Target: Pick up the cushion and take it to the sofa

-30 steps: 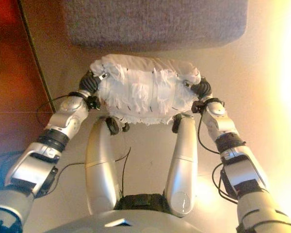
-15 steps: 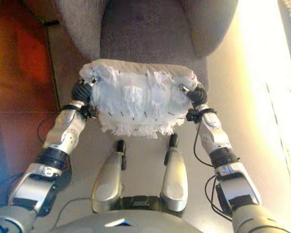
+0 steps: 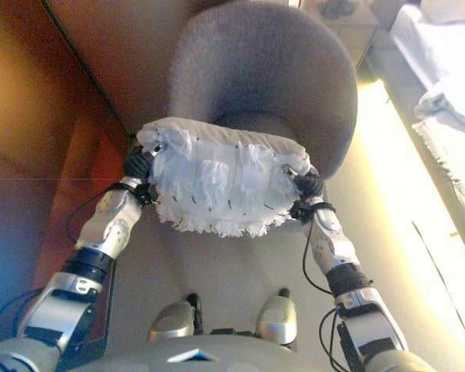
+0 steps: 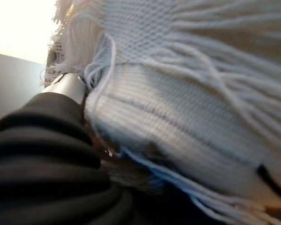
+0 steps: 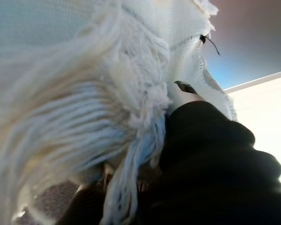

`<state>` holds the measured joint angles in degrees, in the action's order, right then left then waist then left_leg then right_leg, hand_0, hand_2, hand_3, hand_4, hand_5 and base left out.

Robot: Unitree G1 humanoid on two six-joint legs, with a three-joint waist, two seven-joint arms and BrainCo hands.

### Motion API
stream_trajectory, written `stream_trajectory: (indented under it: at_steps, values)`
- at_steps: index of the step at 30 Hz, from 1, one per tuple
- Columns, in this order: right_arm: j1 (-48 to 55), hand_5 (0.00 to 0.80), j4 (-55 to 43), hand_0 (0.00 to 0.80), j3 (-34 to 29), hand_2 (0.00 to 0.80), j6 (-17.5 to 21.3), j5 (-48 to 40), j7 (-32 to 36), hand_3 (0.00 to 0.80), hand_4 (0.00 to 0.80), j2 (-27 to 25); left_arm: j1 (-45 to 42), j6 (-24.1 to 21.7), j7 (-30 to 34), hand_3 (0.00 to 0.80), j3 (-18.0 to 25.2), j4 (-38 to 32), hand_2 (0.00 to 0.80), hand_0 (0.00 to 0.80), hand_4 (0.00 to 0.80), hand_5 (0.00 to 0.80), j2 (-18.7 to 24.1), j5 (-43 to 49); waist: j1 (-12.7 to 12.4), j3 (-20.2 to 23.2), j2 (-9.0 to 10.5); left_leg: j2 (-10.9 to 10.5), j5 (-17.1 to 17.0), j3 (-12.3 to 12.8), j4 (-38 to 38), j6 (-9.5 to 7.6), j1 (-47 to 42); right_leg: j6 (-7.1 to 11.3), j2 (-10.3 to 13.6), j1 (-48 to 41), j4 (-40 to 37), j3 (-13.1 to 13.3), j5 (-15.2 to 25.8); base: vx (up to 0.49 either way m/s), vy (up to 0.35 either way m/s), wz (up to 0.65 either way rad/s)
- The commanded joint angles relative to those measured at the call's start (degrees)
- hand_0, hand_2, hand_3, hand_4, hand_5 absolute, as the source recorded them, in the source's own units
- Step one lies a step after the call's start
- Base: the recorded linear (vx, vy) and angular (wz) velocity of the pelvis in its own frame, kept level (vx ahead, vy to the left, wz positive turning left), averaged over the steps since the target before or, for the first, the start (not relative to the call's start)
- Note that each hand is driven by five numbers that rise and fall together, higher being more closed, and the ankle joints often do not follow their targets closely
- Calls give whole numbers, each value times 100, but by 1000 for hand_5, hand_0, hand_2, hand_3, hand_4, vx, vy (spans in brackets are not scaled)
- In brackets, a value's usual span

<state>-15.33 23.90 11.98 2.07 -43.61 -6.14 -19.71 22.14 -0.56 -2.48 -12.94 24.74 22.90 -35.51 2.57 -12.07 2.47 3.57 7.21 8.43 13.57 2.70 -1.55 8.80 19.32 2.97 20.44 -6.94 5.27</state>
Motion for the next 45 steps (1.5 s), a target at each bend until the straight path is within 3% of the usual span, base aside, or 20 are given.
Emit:
stream_trajectory:
  at_steps: [1,4,6,10,12,13,15,17,19,21,22,24,25,27,32,33,36,42,44,45]
  values:
    - [-198,800,-59,800,61,800,394,-344,91,800,800,199,103,-233,378,800,-256,-267,800,800,800,800,-13,-193,-42,492,-237,-366,13,111,-510,-445,-320,301,53,956,1363,616,1311,131,108,10]
    - [-342,800,-2,800,47,800,354,-369,107,800,800,170,122,-272,346,800,-308,-162,800,800,800,800,-21,-282,55,429,-213,-480,116,97,-541,-448,-581,361,-263,1240,1073,445,1314,257,8,1]
    - [-452,800,22,800,24,800,292,-347,151,800,800,173,147,-221,265,800,-314,-183,800,800,800,800,-66,-248,140,403,-111,-569,267,94,-505,-436,-751,416,-452,1344,355,265,1292,386,-116,-8]
    - [-485,800,-31,800,-18,800,178,-407,349,800,800,-38,145,-247,318,800,-365,-103,800,800,800,800,-124,-299,419,422,118,-801,715,-150,-369,-474,-1096,408,-969,1424,-1760,234,1073,506,-119,3]
    - [-445,800,-11,800,-76,800,146,-445,452,800,800,-107,93,-231,365,800,-344,-95,800,800,800,800,-176,-239,466,425,145,-806,953,-212,-257,-535,-1233,370,-1048,1495,-1745,141,1117,494,-124,25]
    - [-426,800,39,800,-121,800,122,-484,578,800,800,-139,27,-216,402,800,-281,-108,800,800,800,800,-191,-174,454,472,185,-820,1052,-225,-121,-611,-1197,310,-1048,1344,-1784,182,946,484,-170,47]
    - [-427,800,77,800,-140,800,73,-495,673,800,800,-176,-54,-260,421,800,-243,-77,800,800,800,800,-248,-109,446,540,201,-759,1096,-180,79,-567,-1199,250,-1015,1190,-1615,141,805,393,-132,47]
    - [-372,800,-17,800,-135,800,-30,-430,687,800,800,-155,-162,-263,409,800,-184,-91,800,800,800,800,-286,-61,505,674,135,-573,977,-59,192,-439,-1347,181,-1038,1104,-1287,145,578,460,-142,27]
    - [-199,800,-229,800,-92,800,-111,-411,646,800,800,-127,-330,-245,463,800,-71,-121,800,800,800,800,-281,-111,611,872,-39,-244,268,32,469,-132,-1498,-6,-1218,944,-1110,213,318,426,-178,-4]
    - [-43,800,-410,800,-95,800,-124,-429,710,800,800,-118,-459,-214,440,800,26,-286,800,800,800,800,-261,-49,627,987,-44,-15,-624,169,1209,180,-1216,-223,-1317,625,-1242,245,126,316,-244,12]
    - [5,800,-464,800,-122,800,-128,-414,763,800,800,-137,-497,-229,439,800,65,-333,800,800,800,800,-261,-47,622,1005,-23,91,-857,233,1630,269,-1006,-317,-1325,465,-1303,225,51,314,-251,-28]
    - [76,800,-501,800,-172,800,-105,-394,854,800,800,-178,-534,-239,437,800,120,-381,800,800,800,800,-268,-78,610,1012,14,163,-1008,236,2258,328,-671,-435,-1307,303,-1327,197,-46,259,-156,-48]
    - [103,800,-519,800,-198,800,-99,-396,862,800,800,-209,-557,-232,475,800,156,-402,800,800,800,800,-271,-115,580,1007,57,228,-996,253,2652,320,-405,-517,-1283,182,-1326,169,-124,259,-97,-14]
    - [89,800,-477,800,-191,800,-64,-424,834,800,800,-231,-572,-245,534,800,182,-406,800,800,800,800,-316,-126,505,948,65,353,-833,227,2681,244,-32,-580,-1309,-6,-1317,172,-247,239,-32,-6]
    - [-270,800,-370,800,-92,800,-165,-446,607,800,800,-213,-528,-273,668,800,191,-400,800,800,800,800,-274,-155,233,875,12,249,-803,23,660,120,117,-478,-1367,-321,-1373,409,-445,221,108,-15]
    - [-339,800,-346,800,-54,800,-195,-455,553,800,800,-203,-469,-260,689,800,196,-339,800,800,800,800,-251,-208,156,879,-39,217,-828,-114,77,154,163,-422,-1371,-412,-1397,440,-503,188,121,-13]
    - [-420,800,-353,800,45,800,-234,-428,406,800,800,-120,-335,-260,675,800,164,-200,800,800,800,800,-286,-227,8,857,-94,180,-952,-231,-623,276,328,-330,-1320,-716,-1483,470,-637,225,141,-8]
    - [-420,800,-403,800,57,800,-269,-338,393,800,800,-21,-129,-337,743,800,82,101,800,800,800,800,-274,-247,15,956,-164,73,-713,-11,-763,131,293,-76,-1000,-831,-1345,344,-789,122,172,-31]
    - [-492,800,-341,800,61,800,-226,-349,347,800,800,4,-25,-360,713,800,15,129,800,800,800,800,-223,-216,-27,946,-168,-8,-594,-6,-645,21,370,-25,-841,-738,-1060,305,-818,31,168,-33]
    - [-577,800,-256,800,73,800,-196,-299,278,800,800,54,36,-390,652,800,-29,155,800,800,800,800,-197,-191,-78,900,-170,-104,-489,6,-506,-79,435,-29,-637,-552,-632,220,-650,21,200,-3]
